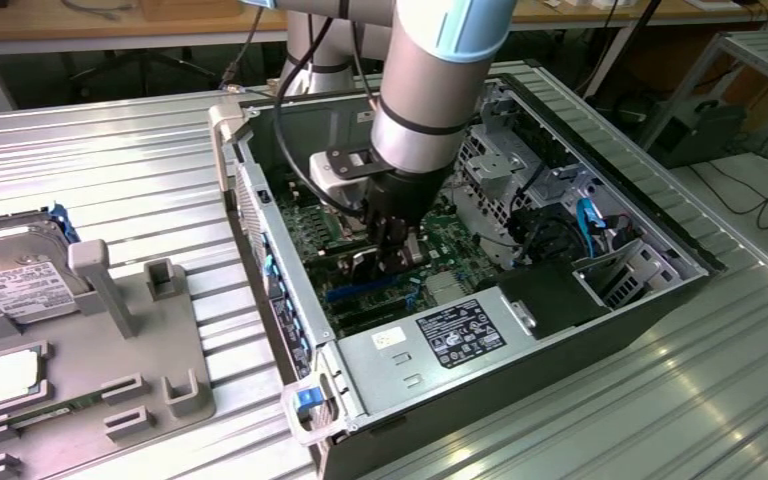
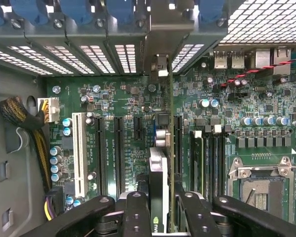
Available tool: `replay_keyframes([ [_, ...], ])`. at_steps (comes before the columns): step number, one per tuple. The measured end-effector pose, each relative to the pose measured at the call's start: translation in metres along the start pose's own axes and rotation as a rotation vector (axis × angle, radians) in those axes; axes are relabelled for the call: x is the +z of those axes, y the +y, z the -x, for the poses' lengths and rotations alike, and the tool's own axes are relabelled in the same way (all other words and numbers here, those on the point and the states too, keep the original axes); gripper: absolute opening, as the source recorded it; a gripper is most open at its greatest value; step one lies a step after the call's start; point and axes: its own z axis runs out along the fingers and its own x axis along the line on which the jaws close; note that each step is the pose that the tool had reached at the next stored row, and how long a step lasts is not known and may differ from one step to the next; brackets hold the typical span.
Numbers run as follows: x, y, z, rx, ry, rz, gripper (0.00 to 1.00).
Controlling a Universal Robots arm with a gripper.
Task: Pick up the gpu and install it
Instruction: 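Insert the gpu into the slot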
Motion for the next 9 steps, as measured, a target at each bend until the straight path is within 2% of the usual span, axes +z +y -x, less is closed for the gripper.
replay_keyframes([
  [9,0.0032,0.0011,-0.0001,0.000,0.0000,0.0000,0.28],
])
